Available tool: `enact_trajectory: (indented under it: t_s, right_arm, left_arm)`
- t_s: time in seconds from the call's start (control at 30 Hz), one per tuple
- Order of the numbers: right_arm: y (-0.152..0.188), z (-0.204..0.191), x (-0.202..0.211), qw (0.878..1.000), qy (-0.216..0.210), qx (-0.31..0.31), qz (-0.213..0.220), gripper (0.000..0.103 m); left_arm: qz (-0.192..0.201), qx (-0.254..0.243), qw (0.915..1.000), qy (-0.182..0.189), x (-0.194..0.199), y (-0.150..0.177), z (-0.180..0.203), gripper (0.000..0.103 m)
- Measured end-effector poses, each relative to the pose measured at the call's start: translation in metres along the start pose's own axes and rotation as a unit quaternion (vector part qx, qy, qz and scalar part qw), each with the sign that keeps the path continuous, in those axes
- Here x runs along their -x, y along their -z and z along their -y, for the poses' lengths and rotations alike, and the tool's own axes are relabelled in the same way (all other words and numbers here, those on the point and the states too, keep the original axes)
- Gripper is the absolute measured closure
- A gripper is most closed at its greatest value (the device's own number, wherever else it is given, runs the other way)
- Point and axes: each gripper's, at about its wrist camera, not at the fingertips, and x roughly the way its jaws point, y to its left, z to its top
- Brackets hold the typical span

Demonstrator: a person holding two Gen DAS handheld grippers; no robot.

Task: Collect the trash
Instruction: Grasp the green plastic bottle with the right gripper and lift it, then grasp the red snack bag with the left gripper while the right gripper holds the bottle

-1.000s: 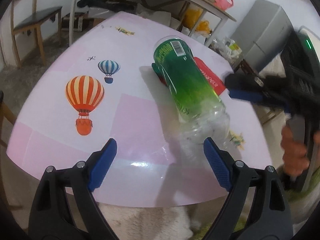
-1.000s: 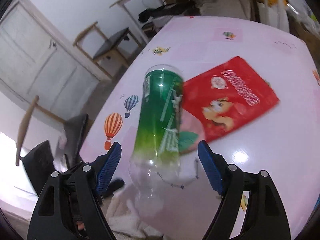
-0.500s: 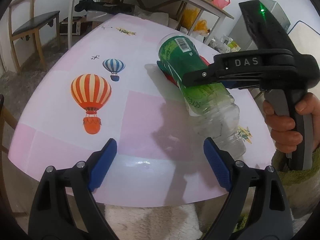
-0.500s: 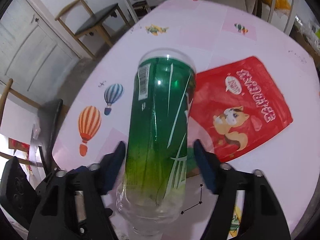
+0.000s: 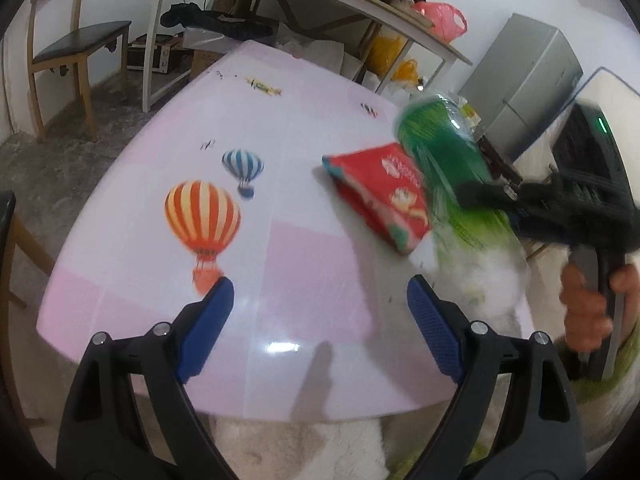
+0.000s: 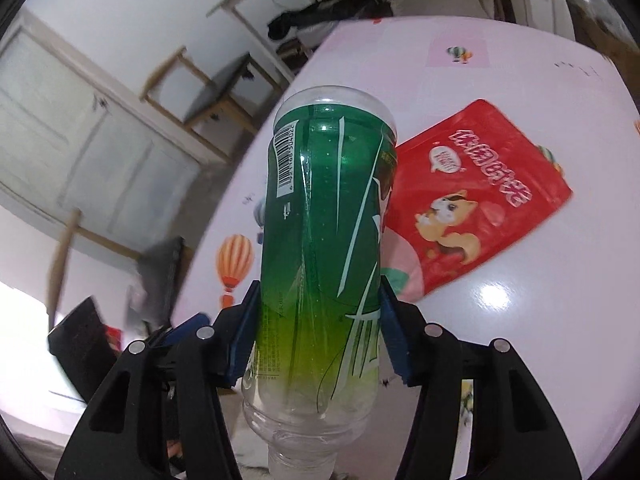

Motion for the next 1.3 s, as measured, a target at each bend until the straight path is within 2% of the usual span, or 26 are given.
enact_trajectory:
  t_s: [0.07,0.2,0.3,0.4,0.47,0.57,0.6,0.67,0.7,0.77,0.8,0.83,0.87,0.97,1.13,1.3]
  right_arm:
    - [0.001,0.011,0.014,1.0,0.009,-0.008,0.015,0.049]
    - [0.0,0.051,0.032,0.998,0.029,-0.04,0.033,0.049]
    - [-0.006,0.076,0.031,0.997,0.036,-0.053,0.032,0.049]
    - [-0.014,0.094,0.018,0.997,0.031,-0.062,0.019,0.049]
    - [-0.018,0.1,0.01,0.998,0.034,-0.06,0.014,0.049]
    - [-0.024,0.108,0.003,0.998,0.03,-0.057,0.009,0.049]
    - [-0.027,0.108,-0.002,0.998,0.027,-0.057,0.007,0.049]
    - [-0.029,0.108,-0.008,0.998,0.023,-0.06,0.001,0.049]
    - [-0.029,0.11,-0.01,0.998,0.02,-0.062,0.0,0.049]
    - [-0.03,0.111,-0.012,0.998,0.01,-0.064,-0.001,0.049]
    - [-0.028,0.111,-0.01,0.998,0.009,-0.064,0.0,0.049]
    - [-0.029,0.112,-0.011,0.998,0.008,-0.065,0.0,0.049]
    - [-0.028,0.112,-0.01,0.998,0.007,-0.066,0.002,0.049]
    - [-0.023,0.113,-0.008,0.998,0.002,-0.068,0.0,0.049]
    - [-0.019,0.108,-0.008,0.998,0.004,-0.062,-0.009,0.049]
    - [0.0,0.09,-0.013,0.998,-0.006,-0.047,-0.029,0.049]
  left_arm:
    - [-0.003,0.002,1.0,0.001,-0.006,-0.015,0.003,0.019]
    - [-0.04,-0.022,0.999,0.004,-0.03,-0.05,0.019,0.019]
    - [-0.047,-0.029,0.9985,0.005,-0.055,-0.078,0.029,0.019]
    - [-0.069,-0.017,0.9973,-0.016,-0.093,-0.103,0.028,0.019]
    - [-0.094,-0.019,0.9951,-0.024,-0.117,-0.115,0.03,0.032]
    - [-0.119,-0.035,0.9915,-0.04,-0.143,-0.121,0.036,0.044]
    - [-0.124,-0.042,0.9904,-0.045,-0.148,-0.121,0.038,0.048]
    - [-0.134,-0.06,0.988,-0.047,-0.156,-0.117,0.044,0.063]
    - [-0.136,-0.065,0.9875,-0.047,-0.156,-0.115,0.045,0.067]
    - [-0.14,-0.074,0.9864,-0.044,-0.157,-0.109,0.048,0.083]
    - [-0.139,-0.076,0.9865,-0.043,-0.155,-0.105,0.049,0.086]
    - [-0.137,-0.077,0.9866,-0.043,-0.153,-0.103,0.049,0.095]
    - [-0.135,-0.078,0.9869,-0.042,-0.15,-0.098,0.048,0.098]
    - [-0.127,-0.076,0.9885,-0.034,-0.136,-0.088,0.048,0.103]
    - [-0.109,-0.077,0.991,-0.006,-0.095,-0.059,0.055,0.103]
    - [-0.109,-0.04,0.9928,0.031,-0.046,-0.019,0.046,0.103]
